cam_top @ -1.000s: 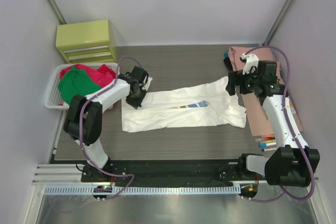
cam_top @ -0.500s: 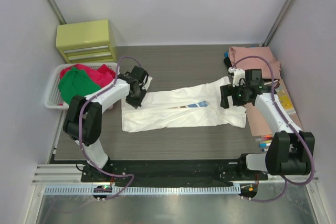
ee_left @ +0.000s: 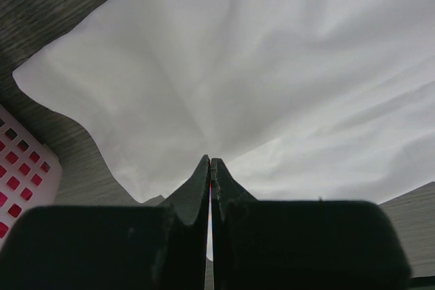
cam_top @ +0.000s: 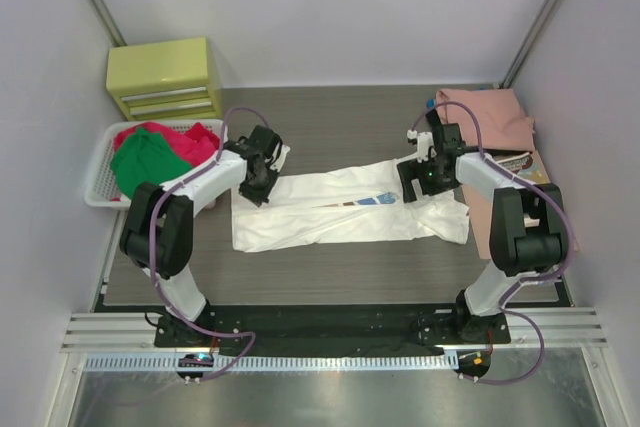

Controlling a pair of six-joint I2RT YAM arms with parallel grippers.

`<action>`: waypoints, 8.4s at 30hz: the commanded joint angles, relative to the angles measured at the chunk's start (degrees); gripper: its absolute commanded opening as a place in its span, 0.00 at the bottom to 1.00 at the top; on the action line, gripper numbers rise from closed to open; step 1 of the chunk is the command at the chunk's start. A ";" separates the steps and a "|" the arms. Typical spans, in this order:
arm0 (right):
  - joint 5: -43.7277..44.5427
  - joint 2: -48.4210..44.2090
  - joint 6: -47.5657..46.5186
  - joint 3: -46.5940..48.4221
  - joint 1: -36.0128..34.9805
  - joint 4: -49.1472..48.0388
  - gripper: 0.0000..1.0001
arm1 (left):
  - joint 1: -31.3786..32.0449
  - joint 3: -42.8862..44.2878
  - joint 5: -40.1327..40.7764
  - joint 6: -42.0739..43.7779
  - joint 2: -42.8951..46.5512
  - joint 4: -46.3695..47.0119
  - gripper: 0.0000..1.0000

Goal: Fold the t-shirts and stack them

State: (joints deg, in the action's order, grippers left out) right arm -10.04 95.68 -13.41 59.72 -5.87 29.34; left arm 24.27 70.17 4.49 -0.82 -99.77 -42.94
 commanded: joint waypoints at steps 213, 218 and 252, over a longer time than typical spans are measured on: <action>2.49 48.46 0.14 61.65 -15.84 14.87 1.00 | 28.29 -7.24 -1.93 3.99 10.21 12.19 1.00; 1.96 48.90 0.32 61.22 -15.84 14.87 1.00 | 28.29 -7.94 -7.65 2.84 4.68 11.38 1.00; 3.89 60.41 -0.39 81.21 -16.45 21.54 1.00 | 28.29 -6.80 -18.20 -0.94 -4.30 10.51 1.00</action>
State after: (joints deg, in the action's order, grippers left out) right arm -7.01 147.28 -14.33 133.19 -21.50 41.58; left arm 52.07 65.04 -7.53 0.16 -102.59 -32.36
